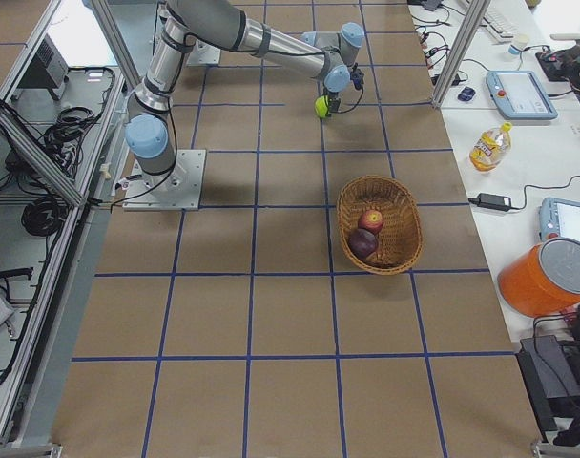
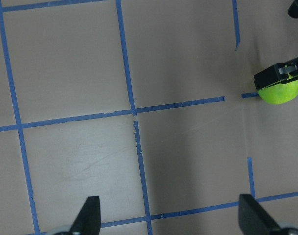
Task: Put all apples into basket
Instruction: 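Lower the right gripper and grasp the green apple, then lift and carry the green apple over the basket with the right gripper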
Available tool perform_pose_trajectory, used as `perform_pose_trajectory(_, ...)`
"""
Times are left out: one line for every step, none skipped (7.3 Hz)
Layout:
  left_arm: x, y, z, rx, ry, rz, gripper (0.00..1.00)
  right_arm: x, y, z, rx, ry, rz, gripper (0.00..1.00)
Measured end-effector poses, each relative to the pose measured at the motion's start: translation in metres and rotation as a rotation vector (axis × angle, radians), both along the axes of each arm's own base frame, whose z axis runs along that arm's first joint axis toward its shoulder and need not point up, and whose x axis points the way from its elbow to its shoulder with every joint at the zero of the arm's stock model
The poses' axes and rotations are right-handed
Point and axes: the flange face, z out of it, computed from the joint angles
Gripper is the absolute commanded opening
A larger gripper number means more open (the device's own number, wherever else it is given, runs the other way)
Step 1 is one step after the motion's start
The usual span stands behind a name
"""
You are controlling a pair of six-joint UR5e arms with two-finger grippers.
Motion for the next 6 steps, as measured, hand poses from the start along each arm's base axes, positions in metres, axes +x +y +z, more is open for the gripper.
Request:
perform_pose_trajectory(0.000, 0.000, 0.000, 0.000, 0.000, 0.000, 1.00, 0.000, -0.001, 0.001, -0.018, -0.005, -0.001, 0.00)
perform_pose_trajectory(0.000, 0.000, 0.000, 0.000, 0.000, 0.000, 1.00, 0.000, -0.003, 0.008, -0.047, -0.011, -0.002, 0.00)
perform_pose_trajectory(0.000, 0.000, 0.000, 0.001, 0.000, 0.000, 1.00, -0.003, -0.005, 0.023, -0.077, -0.013, -0.007, 0.00)
perform_pose_trajectory(0.000, 0.000, -0.001, 0.001, 0.000, 0.000, 1.00, -0.015, -0.009, 0.049, -0.110, -0.016, -0.023, 0.00)
perform_pose_trajectory(0.000, 0.000, -0.001, 0.001, -0.001, 0.000, 1.00, -0.042, -0.018, 0.084, -0.134, -0.017, -0.061, 0.00)
perform_pose_trajectory(0.000, 0.000, -0.001, 0.002, -0.001, 0.000, 1.00, -0.082, -0.034, 0.123, -0.134, -0.020, -0.103, 0.00)
